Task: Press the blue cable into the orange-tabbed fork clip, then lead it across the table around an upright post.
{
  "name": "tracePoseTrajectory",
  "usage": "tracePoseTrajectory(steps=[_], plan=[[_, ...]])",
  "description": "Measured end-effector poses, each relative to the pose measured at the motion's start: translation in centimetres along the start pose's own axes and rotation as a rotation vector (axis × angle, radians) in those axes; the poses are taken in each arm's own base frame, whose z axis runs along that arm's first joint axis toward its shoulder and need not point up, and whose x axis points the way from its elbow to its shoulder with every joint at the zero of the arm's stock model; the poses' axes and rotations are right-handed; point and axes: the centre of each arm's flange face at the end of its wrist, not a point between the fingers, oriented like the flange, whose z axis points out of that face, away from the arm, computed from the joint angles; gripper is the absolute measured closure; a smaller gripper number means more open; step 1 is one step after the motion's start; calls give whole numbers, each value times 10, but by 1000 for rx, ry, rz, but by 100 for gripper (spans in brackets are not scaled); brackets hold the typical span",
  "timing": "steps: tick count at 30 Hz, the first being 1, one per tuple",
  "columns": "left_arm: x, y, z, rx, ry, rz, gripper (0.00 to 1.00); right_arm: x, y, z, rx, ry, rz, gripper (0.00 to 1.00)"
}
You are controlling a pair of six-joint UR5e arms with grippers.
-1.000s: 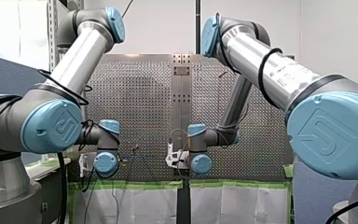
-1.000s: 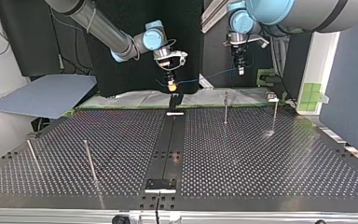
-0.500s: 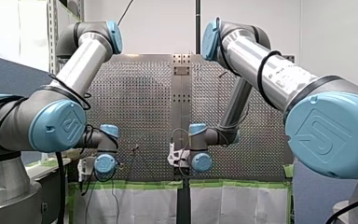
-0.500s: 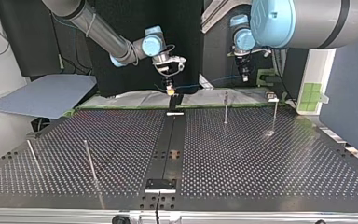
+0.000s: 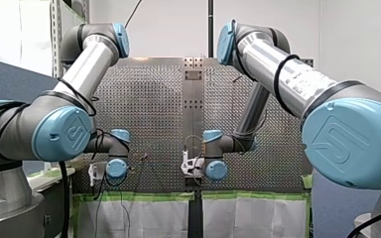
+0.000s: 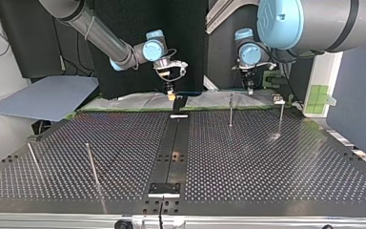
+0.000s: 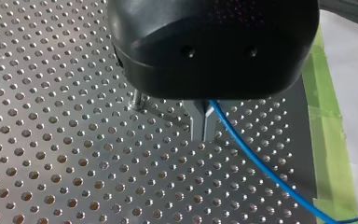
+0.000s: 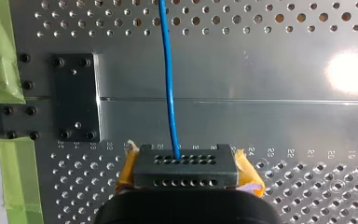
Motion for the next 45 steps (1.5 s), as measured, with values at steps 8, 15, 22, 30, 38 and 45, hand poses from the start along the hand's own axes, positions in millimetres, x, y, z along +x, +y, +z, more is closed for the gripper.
tracePoseTrajectory(steps=[8,15,22,30,38,45], plan=[[-10,-5,17,0,6,3,100,3,5,5,-9,-34,-32,100],[-20,-6,35,-10,5,1,100,4,9,6,-15,-56,-52,100],[-23,-1,48,-23,15,2,100,4,14,6,-23,-61,-56,100],[-3,3,59,-21,41,12,100,5,21,9,-33,-59,-55,100],[-7,4,71,-20,23,-12,100,10,28,16,-44,-43,-54,100],[-15,5,82,-1,3,-46,100,21,31,27,-49,-22,-52,100]])
